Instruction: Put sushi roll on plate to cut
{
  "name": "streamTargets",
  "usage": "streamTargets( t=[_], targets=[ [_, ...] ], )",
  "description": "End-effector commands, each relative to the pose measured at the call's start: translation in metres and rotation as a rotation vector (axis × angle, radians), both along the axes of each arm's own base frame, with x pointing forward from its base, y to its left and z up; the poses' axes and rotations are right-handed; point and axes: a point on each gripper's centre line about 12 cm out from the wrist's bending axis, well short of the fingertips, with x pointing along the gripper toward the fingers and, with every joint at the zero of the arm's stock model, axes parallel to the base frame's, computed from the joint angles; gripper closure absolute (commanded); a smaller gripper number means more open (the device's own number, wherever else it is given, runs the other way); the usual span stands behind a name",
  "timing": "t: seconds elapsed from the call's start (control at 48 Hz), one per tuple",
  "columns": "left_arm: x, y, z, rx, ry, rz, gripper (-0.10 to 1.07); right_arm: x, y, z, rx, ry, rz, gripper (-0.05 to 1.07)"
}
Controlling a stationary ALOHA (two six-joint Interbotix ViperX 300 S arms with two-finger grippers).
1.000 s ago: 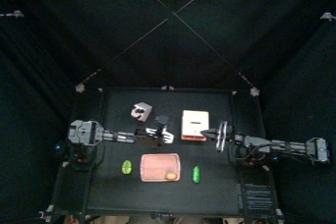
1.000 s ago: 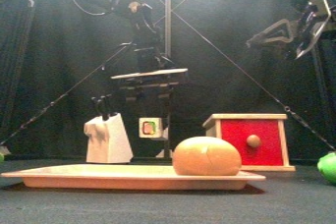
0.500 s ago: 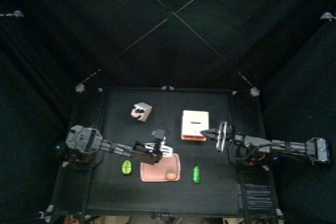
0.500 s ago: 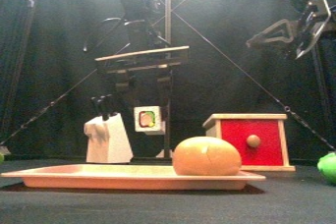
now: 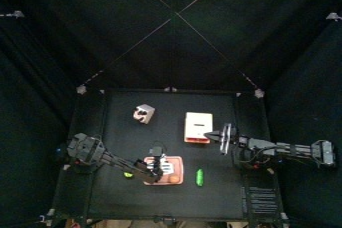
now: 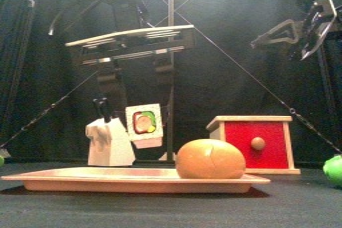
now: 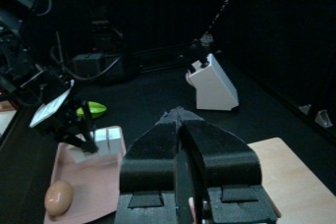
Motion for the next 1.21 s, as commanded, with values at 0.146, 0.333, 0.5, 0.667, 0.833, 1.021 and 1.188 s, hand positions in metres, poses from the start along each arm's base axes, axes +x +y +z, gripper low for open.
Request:
streamTargets(
  t=[0.146, 0.333, 0.5, 0.667, 0.833, 1.021, 1.188],
  targets=[
    [0.004, -0.02, 0.003, -0.027, -0.052, 0.04, 0.42, 0.002, -0.001, 0.003, -0.002, -0.006, -0.004, 1.01],
    [0.005, -0.022, -0.001, -0.026, -0.044, 0.039, 0.42, 0.001, -0.002, 0.003, -0.006, -0.006, -0.01, 1.01],
    [0.002, -0.02, -0.006, -0.019, -0.029, 0.039, 0.4, 0.001, -0.005, 0.002, -0.005, -0.003, -0.021, 1.01],
    [0.0, -0.016, -0.006, -0.014, -0.027, 0.04, 0.39, 0.0, -0.005, 0.002, -0.007, -0.003, -0.025, 1.01],
    [0.002, -0.015, -0.005, -0.011, -0.04, 0.029, 0.31, 0.0, -0.006, 0.001, -0.006, -0.002, -0.029, 1.01],
    [0.004, -0.015, -0.003, -0.004, -0.056, 0.018, 0.18, 0.0, -0.006, 0.001, -0.007, 0.0, -0.029, 1.01],
    [0.002, -0.014, -0.005, -0.002, -0.049, 0.02, 0.13, 0.0, -0.007, 0.001, -0.007, 0.0, -0.032, 1.01]
  ],
)
